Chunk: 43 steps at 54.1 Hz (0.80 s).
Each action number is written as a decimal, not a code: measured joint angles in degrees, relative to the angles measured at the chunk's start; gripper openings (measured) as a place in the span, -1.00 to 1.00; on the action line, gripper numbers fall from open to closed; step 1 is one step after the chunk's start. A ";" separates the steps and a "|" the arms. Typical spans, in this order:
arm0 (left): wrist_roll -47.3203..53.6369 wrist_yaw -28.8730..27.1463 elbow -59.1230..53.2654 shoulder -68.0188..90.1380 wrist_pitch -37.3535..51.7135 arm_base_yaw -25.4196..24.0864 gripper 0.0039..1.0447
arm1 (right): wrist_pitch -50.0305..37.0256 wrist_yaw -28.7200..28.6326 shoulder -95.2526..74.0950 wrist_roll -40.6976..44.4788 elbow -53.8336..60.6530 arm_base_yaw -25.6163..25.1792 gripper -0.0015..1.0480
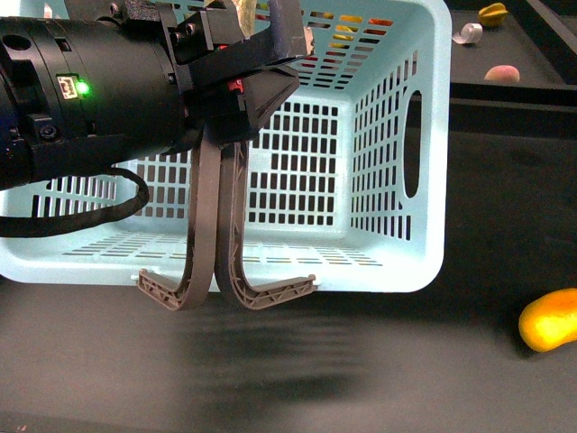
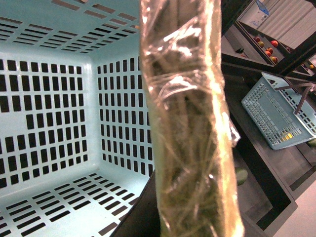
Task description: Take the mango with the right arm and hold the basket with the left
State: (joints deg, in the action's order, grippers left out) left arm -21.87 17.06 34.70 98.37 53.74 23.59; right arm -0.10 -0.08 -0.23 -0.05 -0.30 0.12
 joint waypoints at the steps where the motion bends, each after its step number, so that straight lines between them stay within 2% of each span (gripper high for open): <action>1: 0.00 -0.17 0.00 0.02 0.00 0.13 -0.84 | 0.00 0.00 0.00 0.00 0.00 0.00 0.85; 17: 0.68 -1.60 0.42 0.28 -0.55 1.92 -0.84 | 0.00 0.00 0.00 0.00 0.00 0.00 0.85; 43: 0.85 -3.15 0.46 0.28 -0.94 1.92 -0.84 | 0.00 0.00 0.00 0.00 0.00 0.00 0.85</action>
State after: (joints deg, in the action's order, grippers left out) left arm -21.02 13.91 35.16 98.65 52.80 25.52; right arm -0.10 -0.08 -0.23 -0.05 -0.30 0.12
